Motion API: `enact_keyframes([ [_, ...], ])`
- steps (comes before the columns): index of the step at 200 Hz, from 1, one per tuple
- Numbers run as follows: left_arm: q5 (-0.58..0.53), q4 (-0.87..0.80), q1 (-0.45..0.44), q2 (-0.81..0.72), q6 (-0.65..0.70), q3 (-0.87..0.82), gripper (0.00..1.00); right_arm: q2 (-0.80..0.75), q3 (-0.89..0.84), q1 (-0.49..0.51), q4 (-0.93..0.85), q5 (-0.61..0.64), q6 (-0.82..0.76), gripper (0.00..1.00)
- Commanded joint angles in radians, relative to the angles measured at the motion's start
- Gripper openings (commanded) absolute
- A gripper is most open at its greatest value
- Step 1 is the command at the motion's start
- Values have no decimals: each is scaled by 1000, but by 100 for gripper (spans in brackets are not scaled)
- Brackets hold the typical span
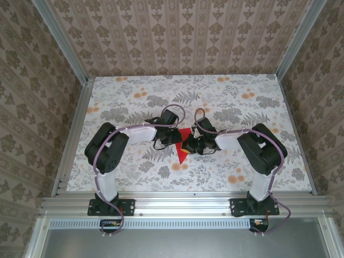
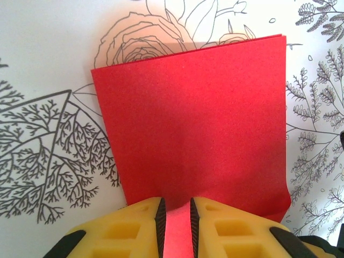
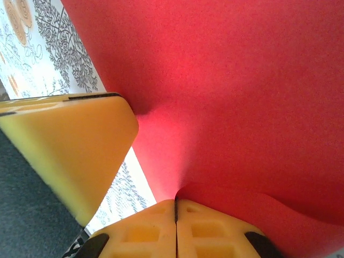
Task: Fold a paper plane with a square sheet of paper (pick it up from the middle)
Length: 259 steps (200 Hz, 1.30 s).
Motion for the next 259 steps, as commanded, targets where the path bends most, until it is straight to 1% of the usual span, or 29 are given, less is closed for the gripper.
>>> enact_keyframes([
  [1,-1,-54,-6,33,26,15,23,24,18,3,-3,6,-18,8],
  [126,-2,-51,-13,35,25,13,23,50,8,2,60,-6,13,10],
  [180,-4,-51,-14,35,25,12,23,57,7,2,27,16,-11,10],
  [200,-5,-53,-14,30,24,10,23,62,3,2,23,20,-14,13],
  [226,-15,-72,-13,10,34,36,23,70,0,2,7,29,-19,20],
  [245,-60,-112,-7,-21,53,80,23,71,-6,2,-4,41,-27,25],
  [259,-106,-144,0,-49,64,109,22,76,-9,2,-7,47,-32,28],
])
